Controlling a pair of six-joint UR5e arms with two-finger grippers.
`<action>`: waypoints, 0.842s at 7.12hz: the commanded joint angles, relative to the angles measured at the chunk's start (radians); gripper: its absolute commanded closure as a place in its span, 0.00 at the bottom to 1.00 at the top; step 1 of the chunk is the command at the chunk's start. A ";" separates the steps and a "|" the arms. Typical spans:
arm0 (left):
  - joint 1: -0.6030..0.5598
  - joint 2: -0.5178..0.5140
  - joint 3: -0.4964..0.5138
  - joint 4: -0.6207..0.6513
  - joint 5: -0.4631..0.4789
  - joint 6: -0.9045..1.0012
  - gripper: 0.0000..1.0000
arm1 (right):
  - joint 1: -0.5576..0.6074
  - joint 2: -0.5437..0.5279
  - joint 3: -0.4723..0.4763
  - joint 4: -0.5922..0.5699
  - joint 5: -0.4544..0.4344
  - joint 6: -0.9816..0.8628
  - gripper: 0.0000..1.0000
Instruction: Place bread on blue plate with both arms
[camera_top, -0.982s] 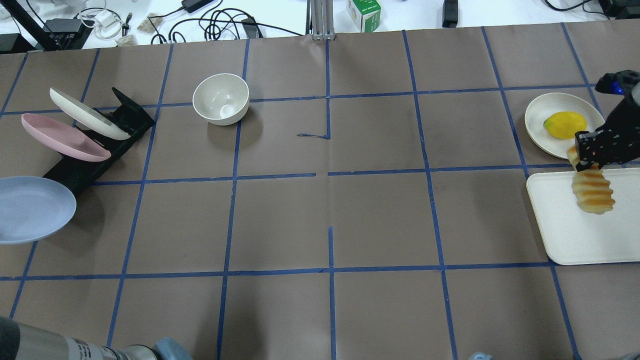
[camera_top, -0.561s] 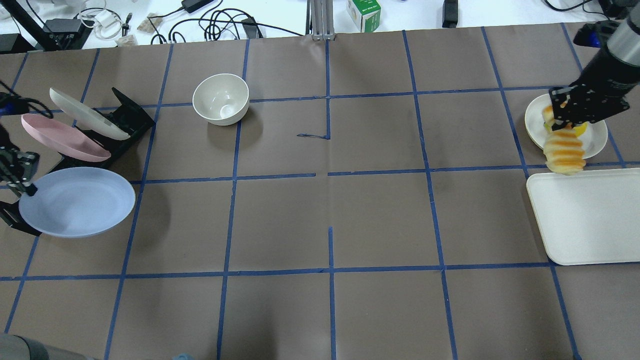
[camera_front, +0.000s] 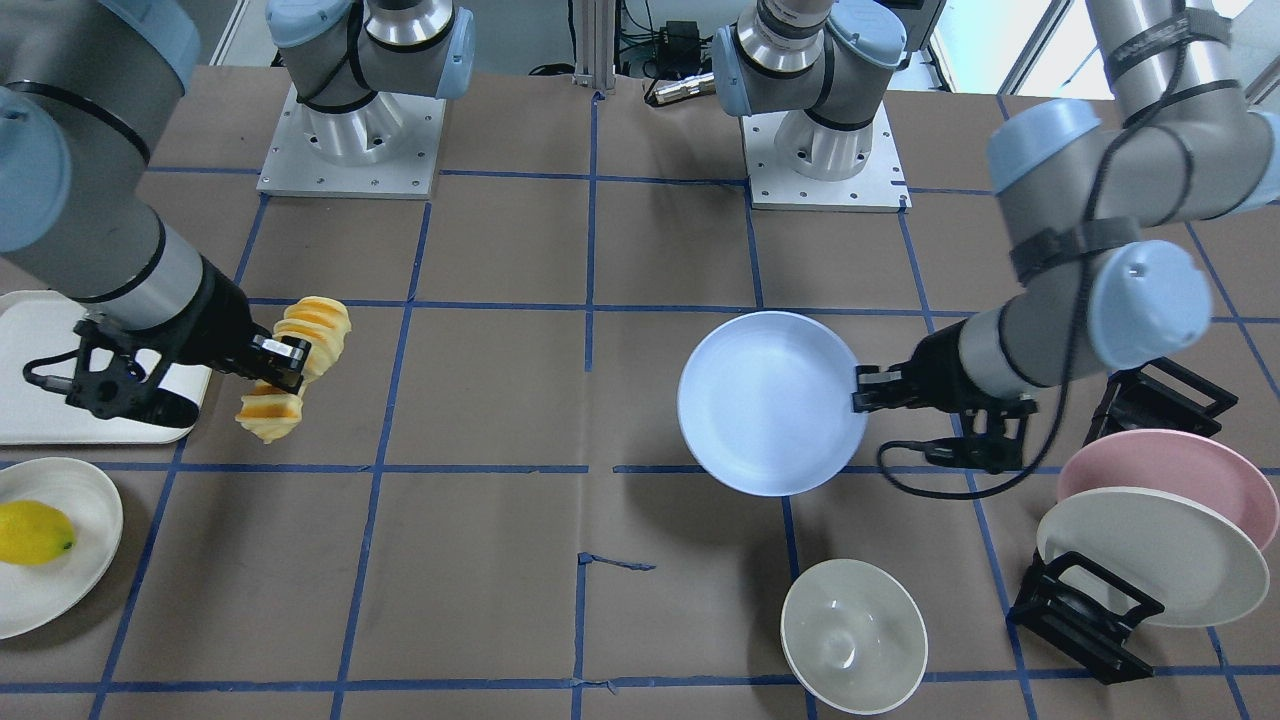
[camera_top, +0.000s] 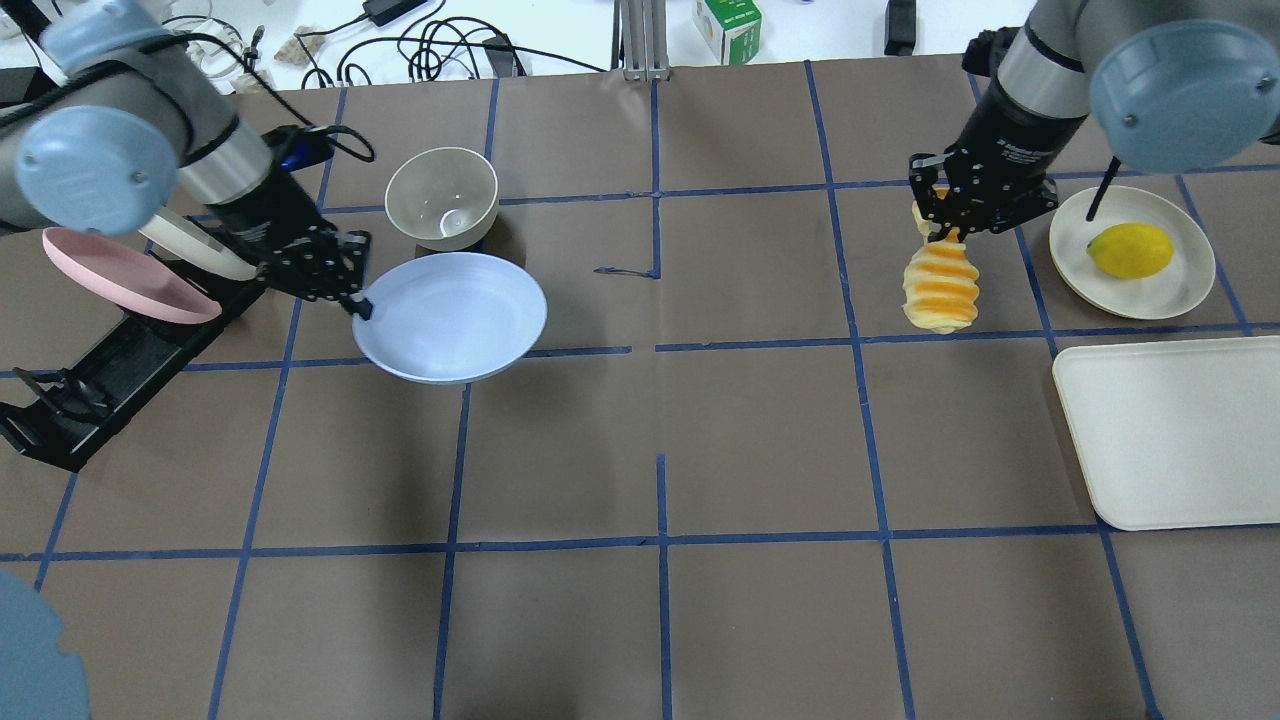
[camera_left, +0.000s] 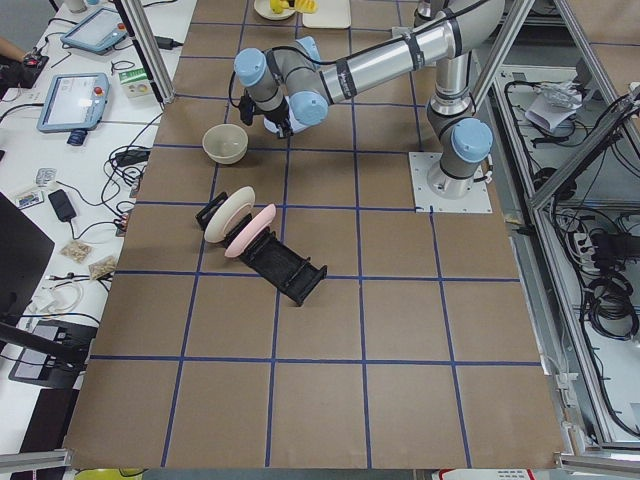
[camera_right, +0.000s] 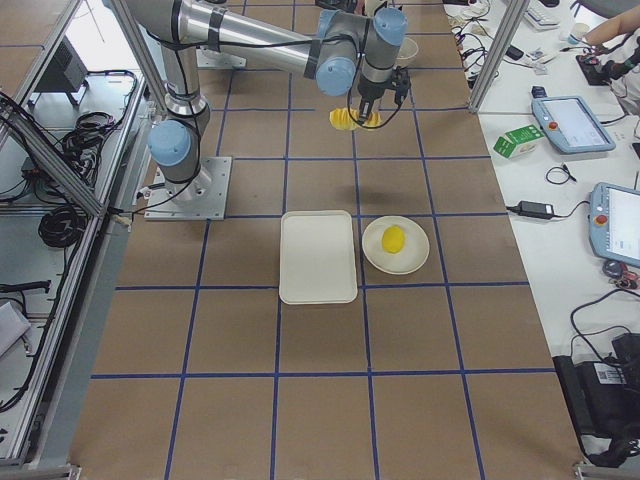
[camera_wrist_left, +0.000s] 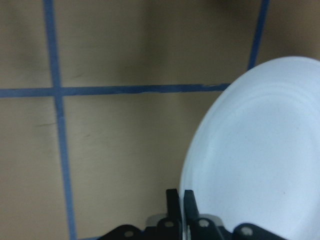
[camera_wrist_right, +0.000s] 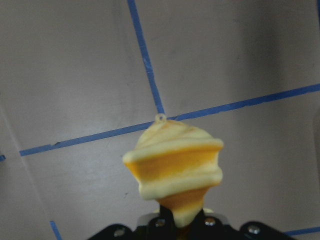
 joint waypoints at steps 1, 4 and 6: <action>-0.192 -0.078 -0.111 0.476 -0.048 -0.293 1.00 | 0.107 0.019 -0.004 -0.035 0.004 0.083 1.00; -0.259 -0.185 -0.147 0.660 -0.047 -0.311 1.00 | 0.245 0.091 0.001 -0.107 -0.002 0.142 1.00; -0.251 -0.161 -0.131 0.660 0.029 -0.295 0.00 | 0.323 0.209 -0.002 -0.254 0.005 0.157 1.00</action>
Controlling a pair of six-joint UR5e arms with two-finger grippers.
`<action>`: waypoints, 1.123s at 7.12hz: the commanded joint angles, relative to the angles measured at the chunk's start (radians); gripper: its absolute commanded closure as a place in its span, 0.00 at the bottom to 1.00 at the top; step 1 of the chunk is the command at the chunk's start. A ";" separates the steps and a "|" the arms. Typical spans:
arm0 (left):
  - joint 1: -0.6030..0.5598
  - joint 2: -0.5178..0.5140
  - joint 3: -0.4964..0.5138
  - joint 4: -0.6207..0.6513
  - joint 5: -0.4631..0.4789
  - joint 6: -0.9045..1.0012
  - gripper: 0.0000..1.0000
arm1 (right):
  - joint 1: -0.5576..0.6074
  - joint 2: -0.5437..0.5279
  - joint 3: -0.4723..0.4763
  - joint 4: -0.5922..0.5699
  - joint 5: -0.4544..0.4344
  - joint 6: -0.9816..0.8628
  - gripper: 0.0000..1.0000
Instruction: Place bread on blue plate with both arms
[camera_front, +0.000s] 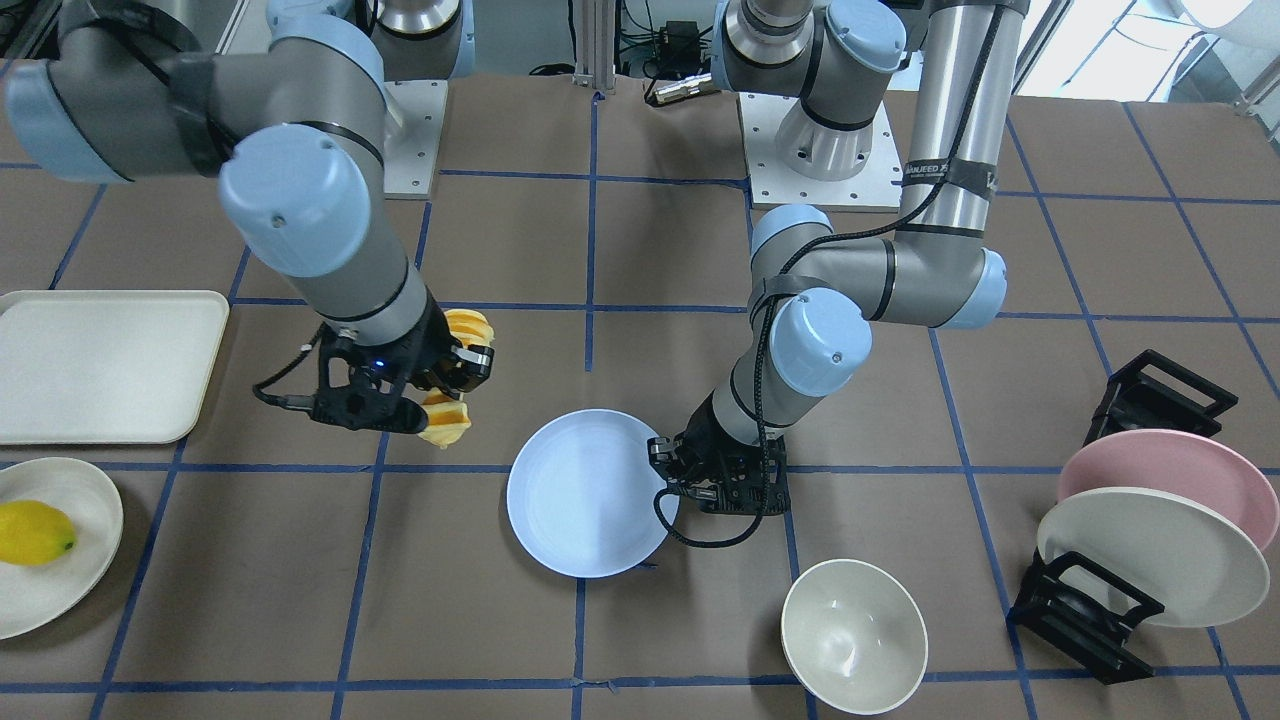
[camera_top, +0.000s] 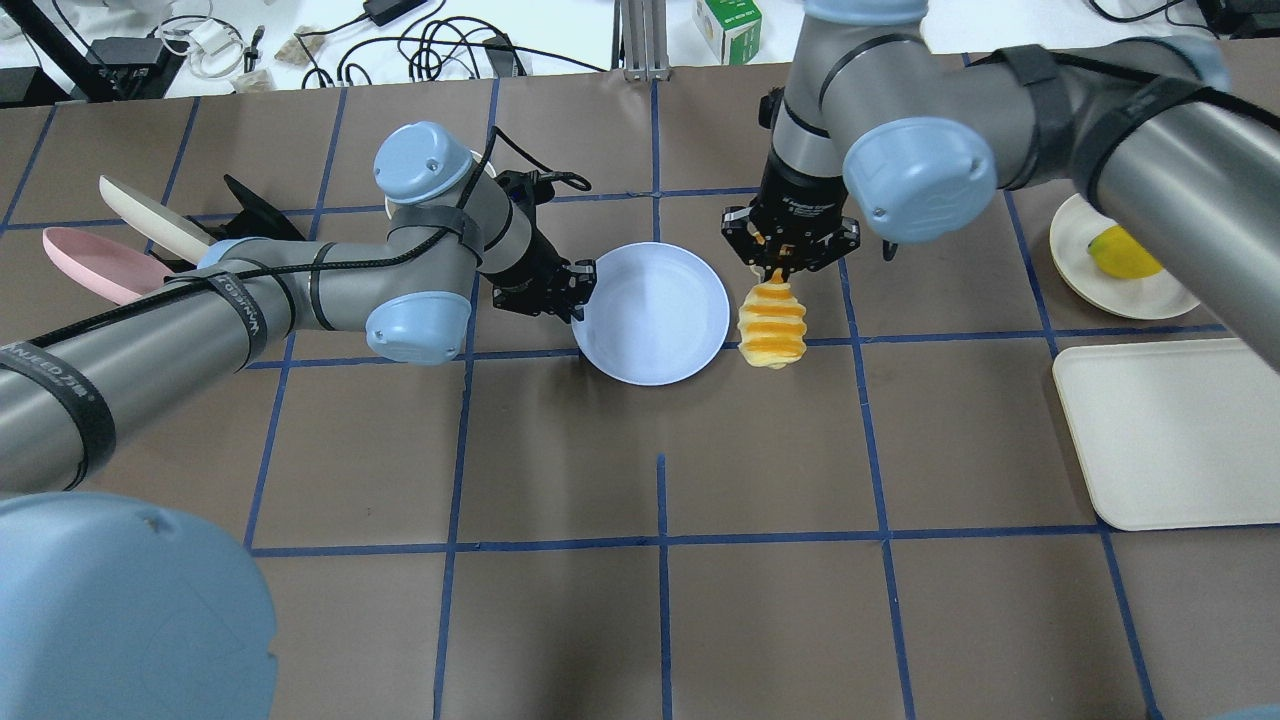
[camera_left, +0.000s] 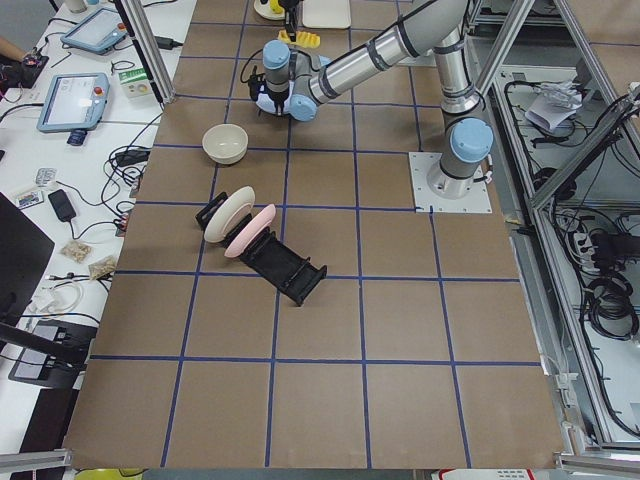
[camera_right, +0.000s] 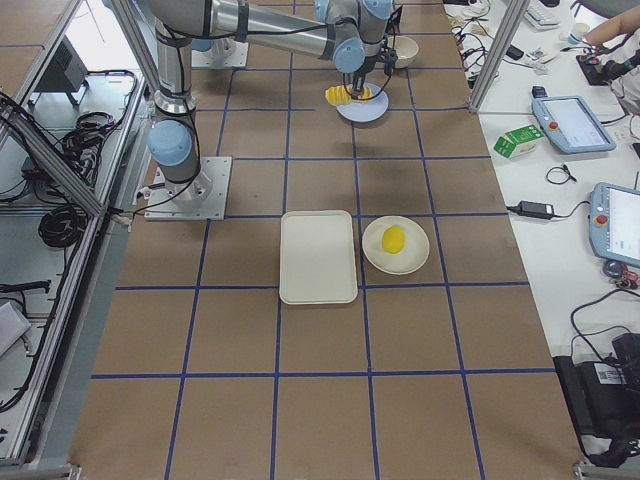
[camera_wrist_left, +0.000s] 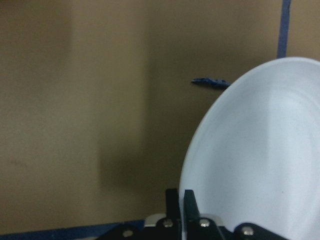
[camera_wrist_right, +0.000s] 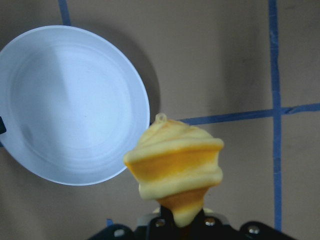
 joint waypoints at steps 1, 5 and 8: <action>0.006 0.036 0.028 0.000 0.225 0.040 0.00 | 0.083 0.128 -0.003 -0.152 0.003 0.096 1.00; 0.030 0.252 0.270 -0.641 0.280 0.091 0.00 | 0.146 0.245 -0.097 -0.233 0.037 0.116 0.94; 0.036 0.403 0.315 -0.854 0.308 0.110 0.00 | 0.154 0.215 -0.092 -0.216 0.026 0.120 0.00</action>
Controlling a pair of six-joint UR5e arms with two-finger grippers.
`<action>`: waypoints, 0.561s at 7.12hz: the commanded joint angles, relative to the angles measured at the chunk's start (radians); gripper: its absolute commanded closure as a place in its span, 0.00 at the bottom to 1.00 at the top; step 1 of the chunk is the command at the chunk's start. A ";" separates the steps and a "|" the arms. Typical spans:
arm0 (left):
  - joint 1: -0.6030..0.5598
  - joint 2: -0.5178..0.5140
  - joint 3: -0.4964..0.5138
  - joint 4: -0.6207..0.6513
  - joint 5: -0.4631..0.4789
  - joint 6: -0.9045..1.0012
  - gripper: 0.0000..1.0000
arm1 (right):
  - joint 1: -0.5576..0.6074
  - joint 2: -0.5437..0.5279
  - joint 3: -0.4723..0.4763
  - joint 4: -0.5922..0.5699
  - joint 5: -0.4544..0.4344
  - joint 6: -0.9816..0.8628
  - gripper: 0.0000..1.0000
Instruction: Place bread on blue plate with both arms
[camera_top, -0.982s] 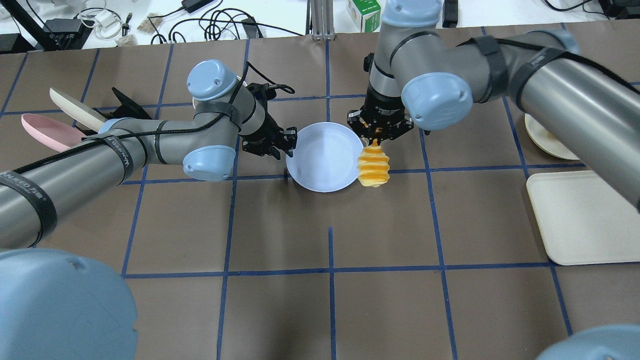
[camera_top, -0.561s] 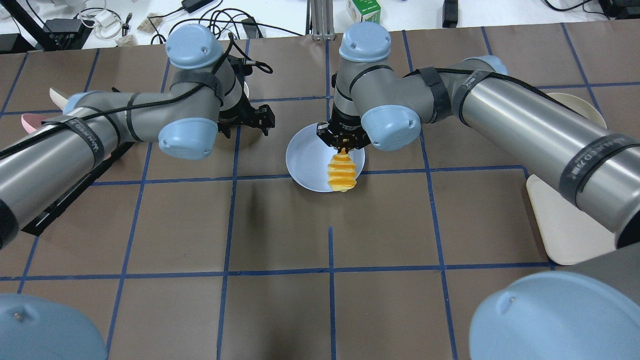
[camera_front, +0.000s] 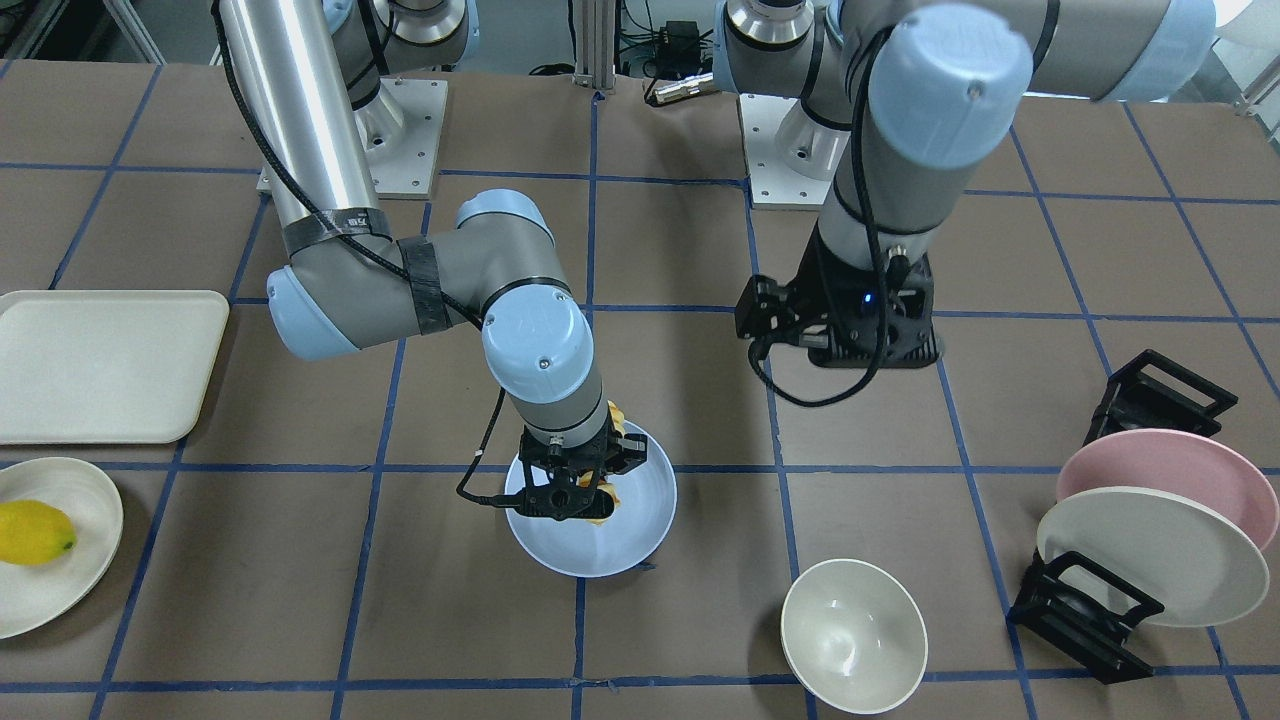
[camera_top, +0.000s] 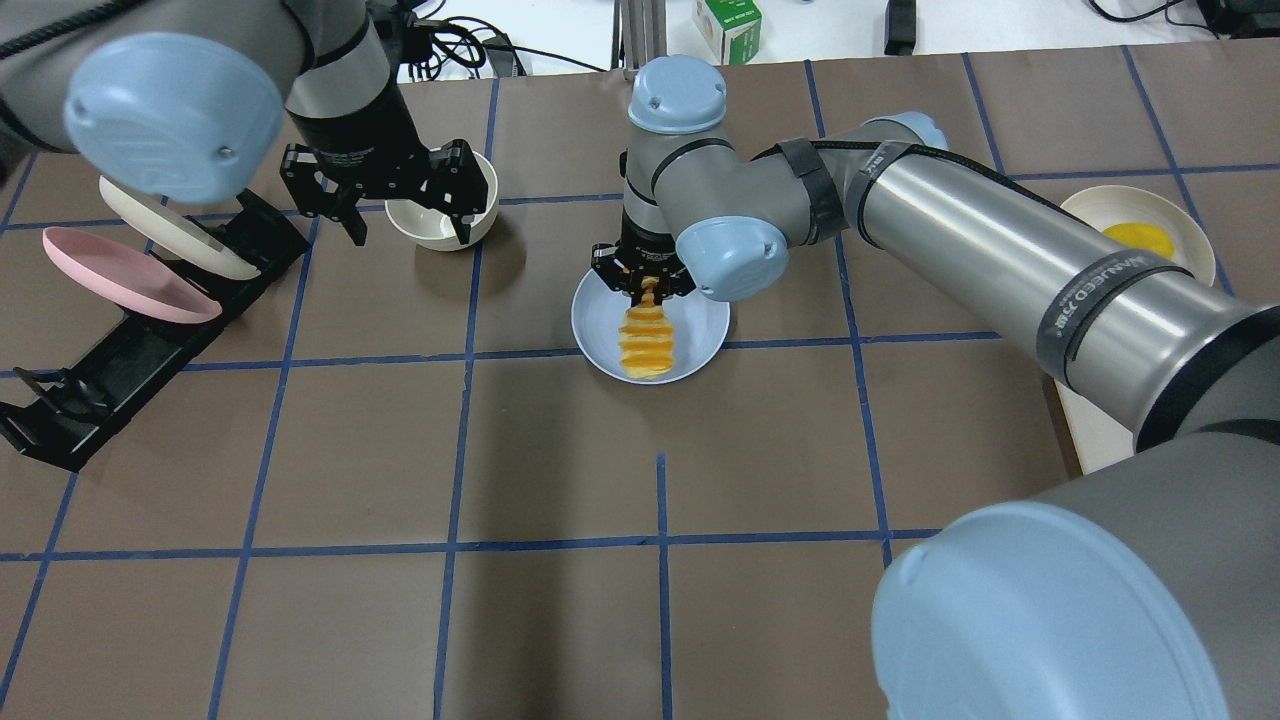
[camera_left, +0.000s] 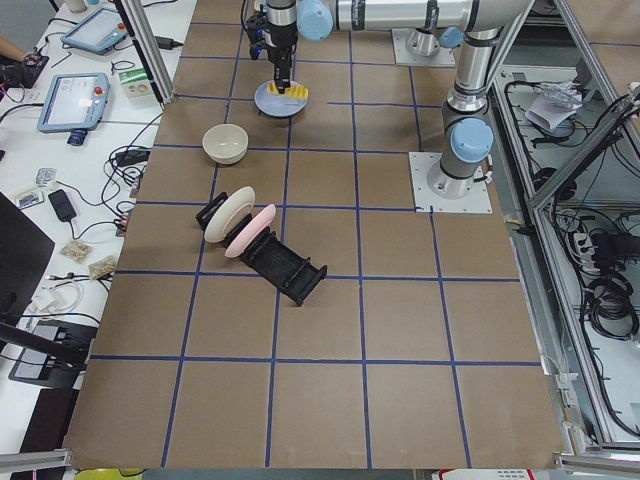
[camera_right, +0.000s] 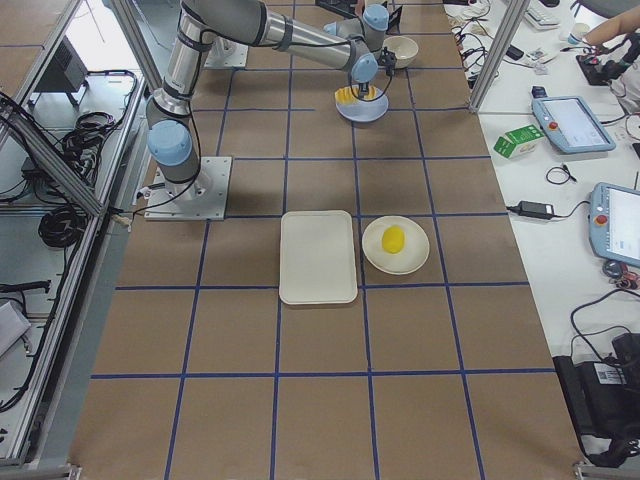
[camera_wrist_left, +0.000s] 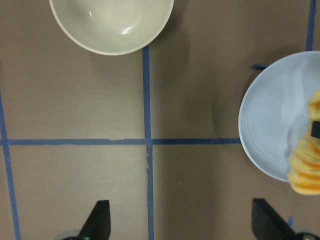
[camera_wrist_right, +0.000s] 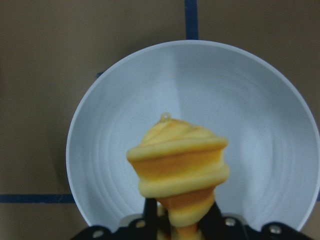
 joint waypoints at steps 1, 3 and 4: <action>0.003 0.054 -0.002 -0.053 0.007 0.004 0.00 | 0.001 -0.019 -0.005 0.008 0.000 -0.004 0.00; 0.005 0.054 -0.002 -0.050 0.008 0.004 0.00 | -0.003 -0.035 -0.010 0.030 0.003 -0.005 0.00; 0.005 0.054 -0.005 -0.050 0.007 0.004 0.00 | -0.026 -0.053 -0.013 0.042 -0.005 -0.011 0.00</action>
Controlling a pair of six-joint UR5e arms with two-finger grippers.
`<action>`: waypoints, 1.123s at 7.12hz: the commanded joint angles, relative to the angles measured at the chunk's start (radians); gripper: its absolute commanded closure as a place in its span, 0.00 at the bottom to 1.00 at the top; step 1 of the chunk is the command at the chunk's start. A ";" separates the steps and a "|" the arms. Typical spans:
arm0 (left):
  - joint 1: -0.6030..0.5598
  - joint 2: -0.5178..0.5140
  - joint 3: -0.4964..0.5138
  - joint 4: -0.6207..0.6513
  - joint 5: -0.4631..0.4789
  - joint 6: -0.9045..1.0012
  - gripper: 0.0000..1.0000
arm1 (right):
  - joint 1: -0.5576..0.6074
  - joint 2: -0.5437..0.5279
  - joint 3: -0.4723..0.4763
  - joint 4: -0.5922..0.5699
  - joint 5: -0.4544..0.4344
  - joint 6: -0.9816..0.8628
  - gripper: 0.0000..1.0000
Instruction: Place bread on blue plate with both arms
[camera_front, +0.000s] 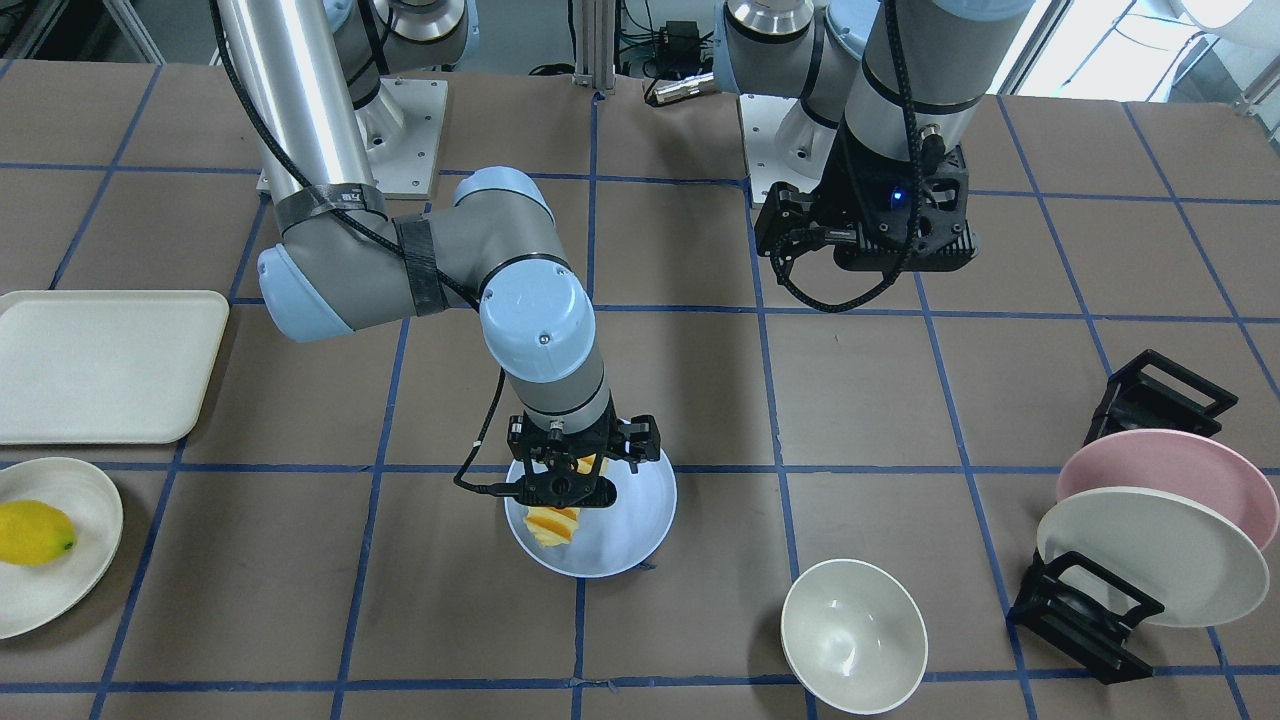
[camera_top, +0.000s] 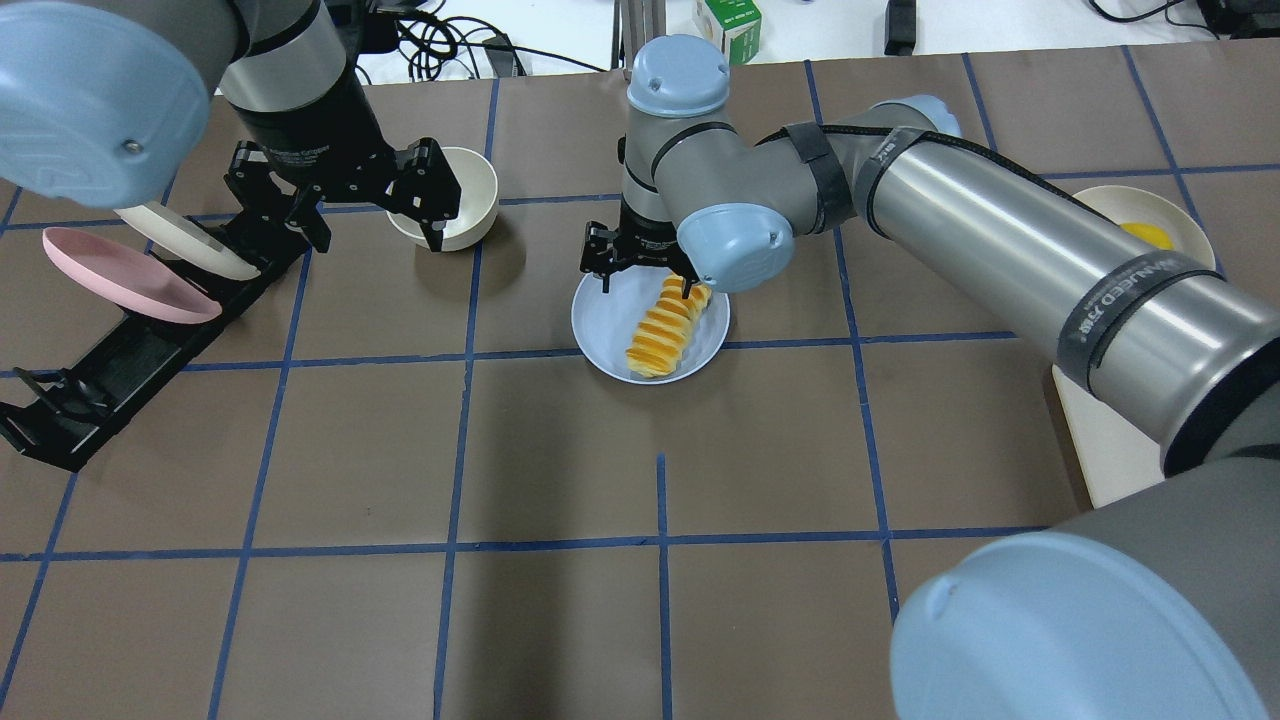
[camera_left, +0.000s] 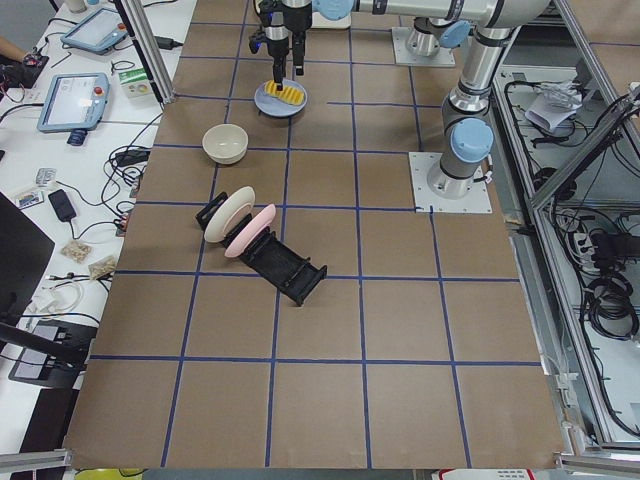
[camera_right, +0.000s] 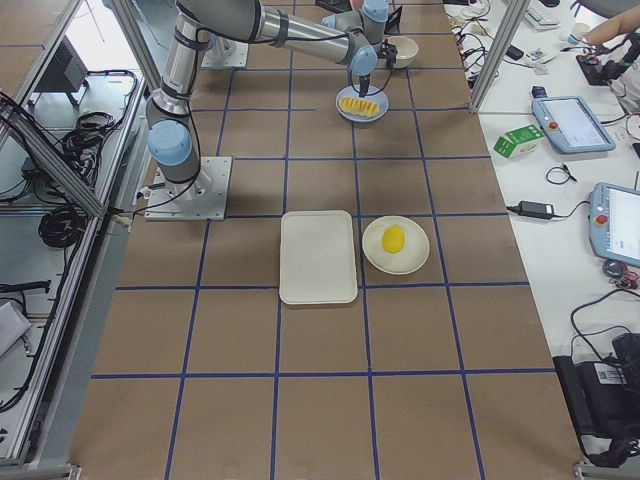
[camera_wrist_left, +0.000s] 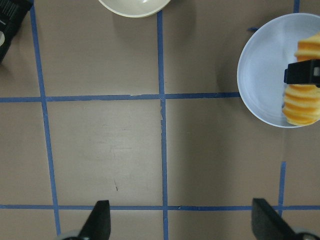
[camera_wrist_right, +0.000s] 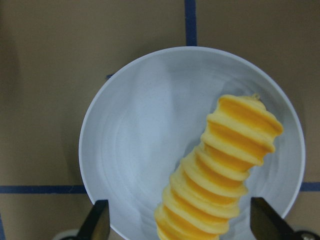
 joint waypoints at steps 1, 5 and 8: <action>0.000 0.003 -0.001 0.000 0.001 0.000 0.00 | -0.045 -0.101 -0.003 0.111 -0.053 -0.022 0.00; 0.002 0.009 0.005 0.000 -0.018 0.000 0.00 | -0.288 -0.414 0.015 0.519 -0.103 -0.143 0.00; 0.006 0.012 0.010 -0.004 -0.069 -0.008 0.00 | -0.320 -0.482 0.018 0.628 -0.106 -0.274 0.00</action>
